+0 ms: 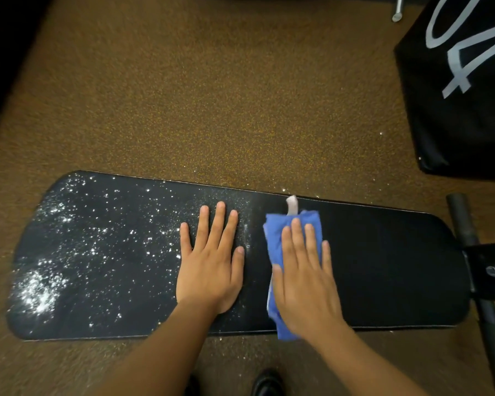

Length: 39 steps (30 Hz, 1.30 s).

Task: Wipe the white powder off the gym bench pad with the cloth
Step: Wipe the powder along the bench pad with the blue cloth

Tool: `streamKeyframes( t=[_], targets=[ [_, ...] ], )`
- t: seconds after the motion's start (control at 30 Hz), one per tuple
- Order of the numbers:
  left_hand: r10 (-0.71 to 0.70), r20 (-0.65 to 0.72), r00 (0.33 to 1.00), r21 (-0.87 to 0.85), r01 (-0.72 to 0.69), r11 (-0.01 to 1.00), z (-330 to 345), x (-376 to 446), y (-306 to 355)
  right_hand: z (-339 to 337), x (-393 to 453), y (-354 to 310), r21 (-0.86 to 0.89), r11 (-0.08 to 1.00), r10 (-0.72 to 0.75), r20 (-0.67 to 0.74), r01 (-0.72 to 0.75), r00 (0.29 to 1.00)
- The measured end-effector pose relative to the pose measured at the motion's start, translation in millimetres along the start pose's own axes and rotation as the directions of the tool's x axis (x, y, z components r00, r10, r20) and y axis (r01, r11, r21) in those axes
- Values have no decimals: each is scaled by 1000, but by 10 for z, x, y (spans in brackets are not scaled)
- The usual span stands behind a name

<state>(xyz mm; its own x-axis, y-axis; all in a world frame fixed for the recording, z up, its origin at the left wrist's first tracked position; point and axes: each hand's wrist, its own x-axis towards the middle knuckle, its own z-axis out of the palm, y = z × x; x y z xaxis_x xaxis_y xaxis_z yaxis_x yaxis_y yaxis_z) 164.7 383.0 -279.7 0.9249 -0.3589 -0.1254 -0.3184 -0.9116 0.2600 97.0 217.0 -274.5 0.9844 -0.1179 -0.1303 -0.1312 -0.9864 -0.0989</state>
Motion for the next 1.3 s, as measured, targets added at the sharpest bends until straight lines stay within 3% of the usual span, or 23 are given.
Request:
streamKeyframes(
  t=[0.13, 0.23, 0.37, 0.47, 0.7, 0.8, 1.0, 1.07, 1.2, 1.3],
  targets=[
    [-1, -15, 1000, -4, 1, 1000, 24, 7, 0, -93, 662, -261, 85, 988, 129, 24, -131, 991],
    [-8, -19, 1000, -22, 7, 1000, 26, 6, -5, -77, 723, -356, 66, 996, 60, 15, -61, 998],
    [-1, -12, 1000, -45, 1, 999, 10, 10, -6, 3, 1, -273, 15, 992, -128, 30, 127, 991],
    [-1, -12, 1000, -41, 1, 999, 16, 5, -6, 26, -293, -108, -19, 989, -146, 21, 147, 989],
    [-2, -25, 1000, -30, 1, 1000, 43, 6, -12, -76, 649, -368, 75, 979, 188, 25, -189, 982],
    [0, -18, 1000, -25, 0, 1000, 44, 11, -18, -63, 646, -475, 47, 992, 113, 8, -114, 994],
    [0, -6, 1000, -36, 0, 999, 26, 16, -18, 29, -327, -242, 11, 994, -109, 64, 108, 992],
    [-2, -5, 1000, -29, 2, 1000, 31, 16, -15, 23, -259, -136, 3, 999, -51, 61, 51, 997],
    [3, -7, 1000, -26, -4, 1000, 35, 14, -10, -83, 421, -292, 102, 957, 269, 31, -271, 963],
    [7, -24, 1000, -40, -8, 999, 26, 17, -12, -77, 674, -506, 108, 969, 223, 25, -224, 975]
  ],
)
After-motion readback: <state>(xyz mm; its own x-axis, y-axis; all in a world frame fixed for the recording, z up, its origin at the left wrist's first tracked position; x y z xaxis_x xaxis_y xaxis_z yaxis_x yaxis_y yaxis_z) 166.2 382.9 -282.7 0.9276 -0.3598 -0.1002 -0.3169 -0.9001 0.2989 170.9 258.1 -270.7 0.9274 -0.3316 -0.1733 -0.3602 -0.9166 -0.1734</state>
